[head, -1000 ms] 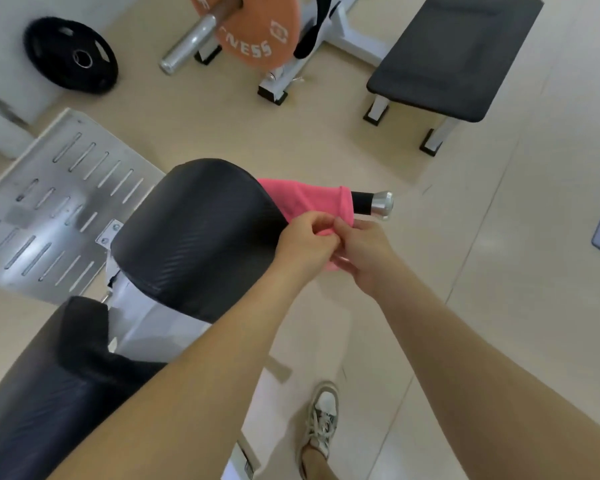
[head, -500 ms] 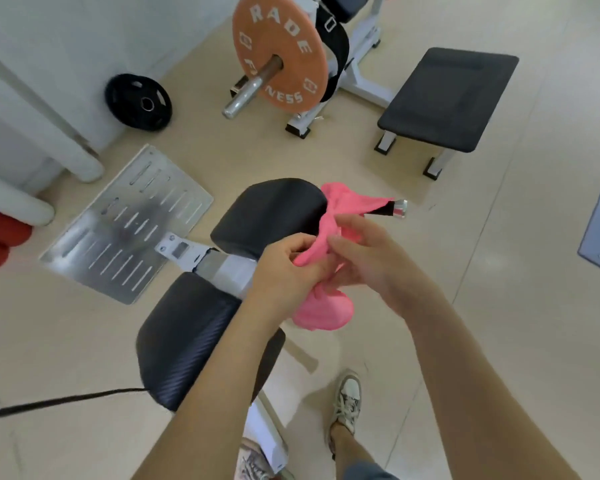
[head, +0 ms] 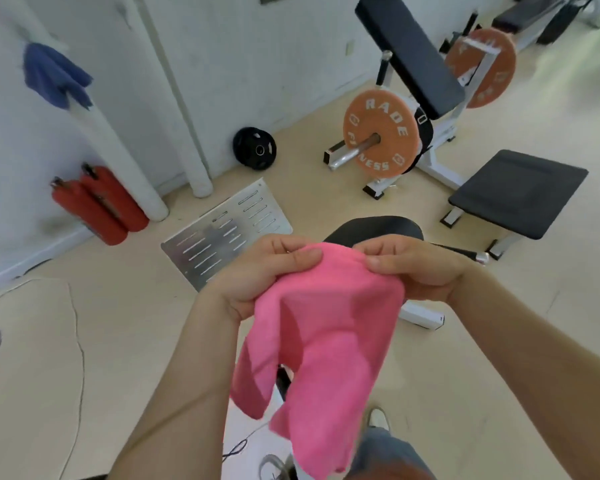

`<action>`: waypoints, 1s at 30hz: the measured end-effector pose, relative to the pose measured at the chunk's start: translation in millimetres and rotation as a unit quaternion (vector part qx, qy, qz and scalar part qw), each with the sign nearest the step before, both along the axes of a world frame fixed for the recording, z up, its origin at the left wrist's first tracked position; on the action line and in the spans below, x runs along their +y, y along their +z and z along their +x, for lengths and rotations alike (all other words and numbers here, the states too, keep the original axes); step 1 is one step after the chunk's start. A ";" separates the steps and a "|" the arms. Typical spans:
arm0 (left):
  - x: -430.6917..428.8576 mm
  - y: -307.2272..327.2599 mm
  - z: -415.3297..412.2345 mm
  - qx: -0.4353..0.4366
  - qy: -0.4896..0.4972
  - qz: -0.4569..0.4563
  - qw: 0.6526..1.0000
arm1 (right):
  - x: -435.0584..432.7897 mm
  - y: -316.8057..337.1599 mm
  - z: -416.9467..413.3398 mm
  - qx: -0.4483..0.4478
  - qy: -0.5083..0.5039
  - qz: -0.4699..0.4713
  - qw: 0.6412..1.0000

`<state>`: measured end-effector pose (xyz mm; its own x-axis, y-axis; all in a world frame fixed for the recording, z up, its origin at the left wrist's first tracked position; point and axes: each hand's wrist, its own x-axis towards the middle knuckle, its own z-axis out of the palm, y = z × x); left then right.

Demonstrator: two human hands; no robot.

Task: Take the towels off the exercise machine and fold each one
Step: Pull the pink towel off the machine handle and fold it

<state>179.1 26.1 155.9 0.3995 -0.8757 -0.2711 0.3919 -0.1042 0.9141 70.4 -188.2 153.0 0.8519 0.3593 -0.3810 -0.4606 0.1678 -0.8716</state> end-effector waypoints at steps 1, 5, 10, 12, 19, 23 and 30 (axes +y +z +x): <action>5.8 1.4 4.7 -0.006 0.034 0.000 0.999 | -1.6 -0.8 6.4 0.001 0.014 0.009 1.000; 19.7 1.4 30.6 -0.082 0.174 0.076 0.978 | -25.5 -4.6 43.0 0.028 0.004 0.018 0.999; 21.6 -54.3 55.1 -0.363 0.214 0.376 0.825 | -48.4 -12.3 87.8 0.064 -0.077 0.064 0.993; 20.1 -77.1 60.6 -0.380 0.280 0.420 0.775 | -57.6 -18.8 105.1 0.062 -0.004 -0.027 0.998; -4.2 -58.2 87.5 -0.426 0.446 0.467 0.634 | -117.1 -31.3 175.8 -0.124 -0.153 -0.607 0.770; -19.8 -44.8 79.3 -0.428 0.592 0.338 0.593 | -135.8 -58.4 177.6 -0.232 -0.286 -0.630 0.684; -36.8 -166.4 -15.4 -0.346 0.317 0.519 0.714 | -152.4 -182.9 74.5 -0.007 -0.125 -0.642 0.757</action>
<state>163.7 -10.7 -10.5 0.9797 0.0703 -0.1875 0.1524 -0.8693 0.4702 144.9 -340.6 -29.8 0.8395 -0.4720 -0.2692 -0.5432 -0.7408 -0.3951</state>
